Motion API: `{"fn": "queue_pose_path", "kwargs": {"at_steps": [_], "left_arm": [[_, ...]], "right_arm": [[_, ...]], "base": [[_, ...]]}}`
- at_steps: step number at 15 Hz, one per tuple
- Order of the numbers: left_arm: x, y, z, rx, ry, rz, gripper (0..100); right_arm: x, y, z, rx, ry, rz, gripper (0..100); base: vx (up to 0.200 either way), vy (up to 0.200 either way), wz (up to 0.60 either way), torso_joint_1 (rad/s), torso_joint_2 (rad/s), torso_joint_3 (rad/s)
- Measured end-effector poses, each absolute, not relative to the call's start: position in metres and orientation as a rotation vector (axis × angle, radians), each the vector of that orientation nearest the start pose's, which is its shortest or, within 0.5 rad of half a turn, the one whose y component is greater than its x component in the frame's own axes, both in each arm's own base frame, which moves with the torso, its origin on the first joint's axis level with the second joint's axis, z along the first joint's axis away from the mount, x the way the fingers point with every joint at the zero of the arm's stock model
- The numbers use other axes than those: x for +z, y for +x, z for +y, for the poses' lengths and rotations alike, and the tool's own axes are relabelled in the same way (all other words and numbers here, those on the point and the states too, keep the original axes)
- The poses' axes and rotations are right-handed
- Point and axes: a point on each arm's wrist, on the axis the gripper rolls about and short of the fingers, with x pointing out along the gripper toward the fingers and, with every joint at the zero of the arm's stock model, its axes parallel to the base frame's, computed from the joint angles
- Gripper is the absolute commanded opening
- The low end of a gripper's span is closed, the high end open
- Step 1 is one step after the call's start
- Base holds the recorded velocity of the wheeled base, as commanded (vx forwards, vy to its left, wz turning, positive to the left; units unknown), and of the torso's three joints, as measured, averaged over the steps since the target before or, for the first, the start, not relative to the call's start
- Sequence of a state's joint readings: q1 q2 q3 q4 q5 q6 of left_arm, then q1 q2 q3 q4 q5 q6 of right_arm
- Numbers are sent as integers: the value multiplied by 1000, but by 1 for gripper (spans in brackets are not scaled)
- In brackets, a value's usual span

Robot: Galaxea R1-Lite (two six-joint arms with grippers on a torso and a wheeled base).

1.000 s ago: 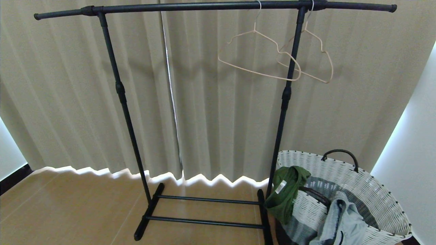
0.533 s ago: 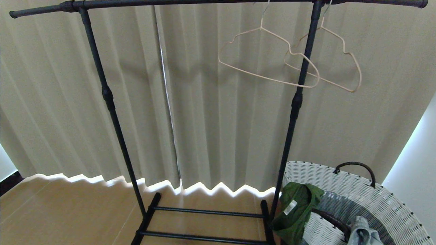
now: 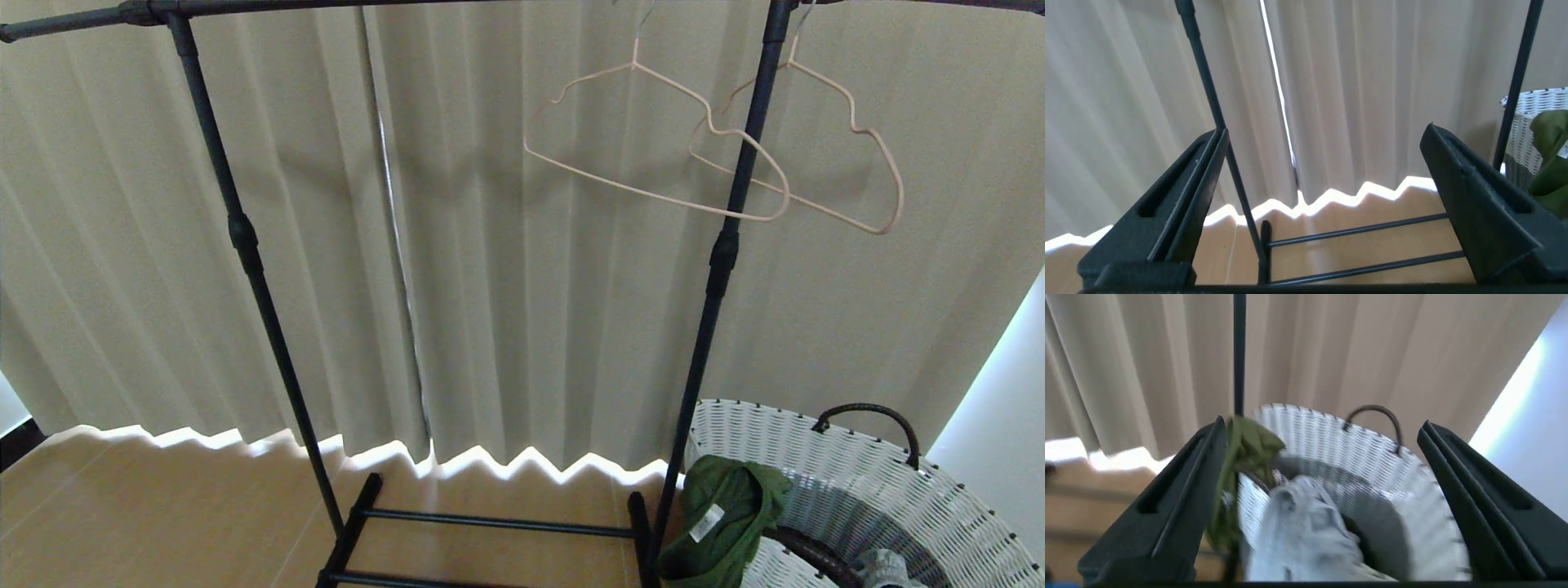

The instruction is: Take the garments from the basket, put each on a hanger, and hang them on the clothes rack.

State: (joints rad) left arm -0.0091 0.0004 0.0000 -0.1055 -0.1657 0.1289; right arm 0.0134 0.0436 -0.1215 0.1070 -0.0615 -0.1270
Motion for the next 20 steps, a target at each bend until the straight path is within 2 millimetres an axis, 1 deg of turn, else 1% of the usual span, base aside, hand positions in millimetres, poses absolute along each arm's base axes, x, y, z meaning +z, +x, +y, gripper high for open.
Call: {"fn": "queue_pose_path", "kwargs": {"at_steps": [2,3,6,8,10,12,15,17,20], "left_arm": [[86,-24,-3,-167,137,-116,100],[86,-24,-3,-166,136,-116,100],[86,-24,-3,-166,135,-116,100],[86,-24,-3,-166,135,-115,100],[86,-24,-3,-166,135,-116,100],[86,-24,-3,-166,135,-116,100],[86,-24,-3,-166,135,-116,100],[86,-24,-3,-166,135,-116,100],[86,-24,-3,-166,135,-116,100]], "right_arm": [[117,-27,-2,-22,-209,120,100],[126,-21,-2,-11,-257,190,100],[142,15,-2,14,-403,446,100],[143,47,-1,38,-494,618,100],[137,76,-1,78,-564,767,100],[125,99,0,129,-615,908,100],[101,126,0,187,-670,1104,100],[88,141,0,210,-681,1180,100],[73,163,-2,187,-684,1200,100]], "base": [[0,0,0,0,0,0],[0,0,0,0,0,0],[0,0,0,0,0,0],[0,0,0,0,0,0],[0,0,0,0,0,0],[0,0,0,0,0,0],[0,0,0,0,0,0],[0,0,0,0,0,0],[0,0,0,0,0,0]]}}
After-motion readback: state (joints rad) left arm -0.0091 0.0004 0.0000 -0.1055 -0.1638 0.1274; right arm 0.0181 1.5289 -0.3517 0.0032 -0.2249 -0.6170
